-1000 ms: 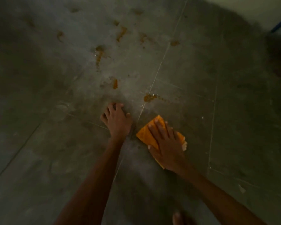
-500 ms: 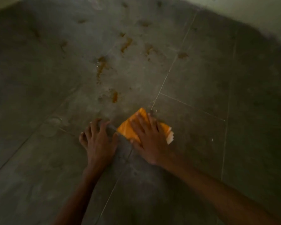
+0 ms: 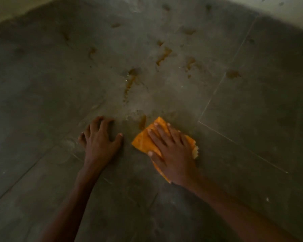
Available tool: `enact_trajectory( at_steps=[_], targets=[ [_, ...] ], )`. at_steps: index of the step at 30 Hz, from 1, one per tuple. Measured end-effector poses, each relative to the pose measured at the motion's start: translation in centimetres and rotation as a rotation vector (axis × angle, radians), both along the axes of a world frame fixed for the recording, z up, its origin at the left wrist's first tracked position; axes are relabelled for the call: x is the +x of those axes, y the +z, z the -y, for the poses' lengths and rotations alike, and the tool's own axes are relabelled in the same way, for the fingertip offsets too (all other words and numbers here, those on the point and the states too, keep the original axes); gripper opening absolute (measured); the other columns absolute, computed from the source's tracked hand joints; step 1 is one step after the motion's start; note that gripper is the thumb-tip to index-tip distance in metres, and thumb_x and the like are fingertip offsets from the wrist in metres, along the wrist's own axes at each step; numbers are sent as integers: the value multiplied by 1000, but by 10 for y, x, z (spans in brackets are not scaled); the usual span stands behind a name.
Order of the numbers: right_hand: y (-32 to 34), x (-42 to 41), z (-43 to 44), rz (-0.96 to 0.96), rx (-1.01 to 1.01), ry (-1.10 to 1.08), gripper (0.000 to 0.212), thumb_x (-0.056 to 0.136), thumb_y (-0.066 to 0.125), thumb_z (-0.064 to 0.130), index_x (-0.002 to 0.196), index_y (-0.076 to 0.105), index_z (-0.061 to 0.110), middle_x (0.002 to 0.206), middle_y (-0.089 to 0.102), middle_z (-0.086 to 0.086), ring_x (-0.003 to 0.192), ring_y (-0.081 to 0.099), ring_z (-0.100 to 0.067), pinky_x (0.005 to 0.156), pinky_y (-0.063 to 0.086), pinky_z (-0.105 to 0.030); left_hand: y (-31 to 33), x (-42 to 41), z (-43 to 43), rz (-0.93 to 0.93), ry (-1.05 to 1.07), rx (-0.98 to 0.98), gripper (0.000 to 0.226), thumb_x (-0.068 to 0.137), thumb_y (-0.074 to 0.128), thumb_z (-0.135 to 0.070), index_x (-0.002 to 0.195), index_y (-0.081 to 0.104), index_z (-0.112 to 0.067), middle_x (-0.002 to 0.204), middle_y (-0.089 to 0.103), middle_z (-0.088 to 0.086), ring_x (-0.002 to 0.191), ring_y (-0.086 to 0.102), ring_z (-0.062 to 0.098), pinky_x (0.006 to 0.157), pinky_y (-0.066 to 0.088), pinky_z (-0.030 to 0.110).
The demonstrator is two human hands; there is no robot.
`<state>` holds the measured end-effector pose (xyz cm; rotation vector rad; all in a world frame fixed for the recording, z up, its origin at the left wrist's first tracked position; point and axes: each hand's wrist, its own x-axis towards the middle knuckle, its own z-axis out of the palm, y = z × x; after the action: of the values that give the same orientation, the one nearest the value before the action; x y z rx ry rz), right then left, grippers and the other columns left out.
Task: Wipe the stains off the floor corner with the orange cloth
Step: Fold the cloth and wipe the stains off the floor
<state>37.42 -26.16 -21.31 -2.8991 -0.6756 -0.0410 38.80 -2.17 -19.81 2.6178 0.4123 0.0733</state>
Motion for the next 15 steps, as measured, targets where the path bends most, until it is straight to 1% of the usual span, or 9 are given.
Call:
enact_trajectory(
  at_steps=[1,3,5,7,8,10,12,13,15],
  targets=[
    [0,4,10,-1,13,-24,63,98,31,60,156,25,38,167,19,10,153,22,-27,117,28,-51,-1,3,-9,-35,-20,14,71,71,49,-64,136,41,-39,154,25,-1,143,20,30,114,12,52],
    [-3,46,13,17,14,-165,64,96,29,61,155,28,38,166,24,6,149,28,-31,114,32,-54,-8,7,-25,-85,-74,14,81,68,43,-75,143,29,-45,160,11,-5,149,2,26,117,1,53],
    [-4,106,-12,25,3,-331,66,94,28,60,154,33,32,163,32,-1,144,35,-38,111,33,-55,-16,5,-28,-106,-126,8,92,65,32,-82,148,17,-46,163,-2,-7,150,-14,21,119,-9,53],
    [5,135,-56,-22,26,-394,68,94,25,60,155,30,30,164,30,-4,145,31,-41,114,28,-56,-19,1,-26,-123,-151,26,98,63,27,-85,151,9,-44,163,-10,-7,148,-23,17,117,-17,50],
    [4,131,-73,-35,27,-342,68,95,24,60,157,26,31,165,25,-3,148,26,-40,117,26,-56,-19,0,-26,-122,-151,25,100,62,27,-85,151,7,-44,163,-12,-8,147,-24,16,117,-18,48],
    [4,93,-84,-16,23,-105,64,99,26,60,158,18,36,168,17,2,153,17,-36,120,23,-54,-15,1,-29,-124,-141,-10,105,57,29,-83,152,8,-42,163,-12,-8,146,-25,14,117,-18,47],
    [5,39,-62,-13,11,76,63,99,31,62,157,20,40,168,15,9,154,17,-29,120,23,-50,-12,2,-33,-151,-152,-42,107,54,29,-81,152,8,-41,163,-13,-8,145,-26,13,117,-18,47],
    [6,29,-44,-4,6,89,62,98,33,63,156,22,41,167,16,11,153,22,-27,119,25,-49,-10,2,-33,-165,-171,-44,107,54,27,-80,152,6,-41,163,-15,-7,144,-28,14,116,-19,46],
    [5,59,-23,0,-25,-6,62,97,31,64,155,26,42,166,21,9,149,30,-29,117,28,-51,-10,0,-32,-174,-199,-47,106,56,26,-79,152,2,-41,162,-19,-7,143,-32,15,115,-22,47]
  ],
)
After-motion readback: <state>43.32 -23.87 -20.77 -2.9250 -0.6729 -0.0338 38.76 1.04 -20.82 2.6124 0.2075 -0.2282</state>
